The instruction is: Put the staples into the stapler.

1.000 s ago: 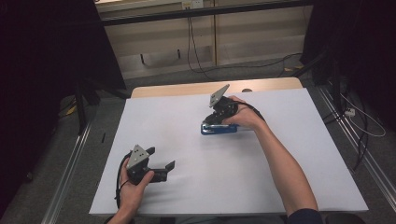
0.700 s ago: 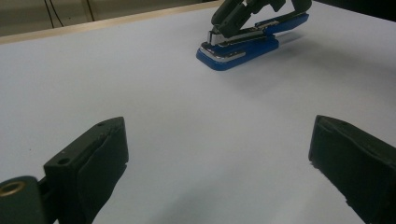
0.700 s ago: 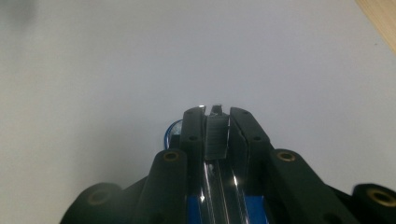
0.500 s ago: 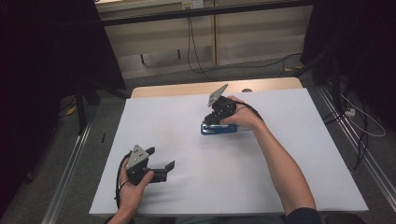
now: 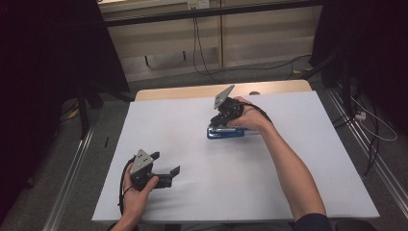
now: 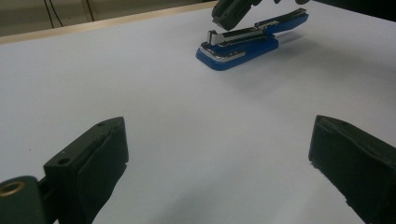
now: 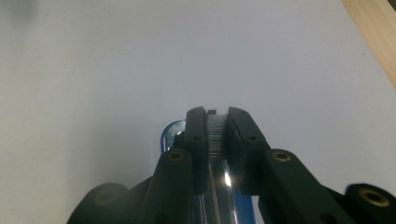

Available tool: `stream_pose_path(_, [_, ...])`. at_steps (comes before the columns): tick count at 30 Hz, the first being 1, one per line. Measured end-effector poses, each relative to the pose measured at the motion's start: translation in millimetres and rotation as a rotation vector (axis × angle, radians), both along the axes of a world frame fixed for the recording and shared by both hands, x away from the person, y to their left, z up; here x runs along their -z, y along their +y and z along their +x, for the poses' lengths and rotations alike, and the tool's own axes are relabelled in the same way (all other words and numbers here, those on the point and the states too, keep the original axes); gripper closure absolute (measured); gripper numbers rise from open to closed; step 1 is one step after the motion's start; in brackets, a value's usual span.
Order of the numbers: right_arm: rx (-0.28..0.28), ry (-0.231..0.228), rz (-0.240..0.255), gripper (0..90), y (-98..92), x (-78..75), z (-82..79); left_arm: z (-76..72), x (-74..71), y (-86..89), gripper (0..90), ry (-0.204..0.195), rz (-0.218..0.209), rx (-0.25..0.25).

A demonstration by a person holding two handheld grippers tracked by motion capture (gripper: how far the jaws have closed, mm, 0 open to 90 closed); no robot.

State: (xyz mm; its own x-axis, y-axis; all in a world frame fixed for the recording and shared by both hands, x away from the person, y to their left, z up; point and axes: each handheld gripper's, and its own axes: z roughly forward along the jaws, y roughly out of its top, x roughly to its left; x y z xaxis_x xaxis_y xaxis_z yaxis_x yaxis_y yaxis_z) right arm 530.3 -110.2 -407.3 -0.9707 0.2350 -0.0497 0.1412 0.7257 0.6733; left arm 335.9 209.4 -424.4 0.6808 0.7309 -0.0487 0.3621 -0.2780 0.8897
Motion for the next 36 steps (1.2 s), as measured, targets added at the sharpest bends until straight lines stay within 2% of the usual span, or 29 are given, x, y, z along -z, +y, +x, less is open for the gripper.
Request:
stream_pose_path(4, [-0.026,-0.016,-0.041,79.3,1.6,1.5,0.1,0.1,0.3,0.1,4.9,0.005,-0.004,-0.004])
stream_pose_path(22, [-0.053,-0.012,-0.041,79.3,1.7,5.1,0.5,0.4,0.5,-0.1,4.8,0.005,-0.003,-0.002])
stream_pose_path(31, [-0.039,0.0,-0.03,78.3,1.1,5.7,1.5,0.4,0.6,-0.2,4.9,0.008,-0.002,-0.003])
stream_pose_path(36, [-0.028,0.004,-0.028,73.9,1.2,6.8,1.8,0.4,0.5,-0.1,4.9,0.007,-0.001,-0.003])
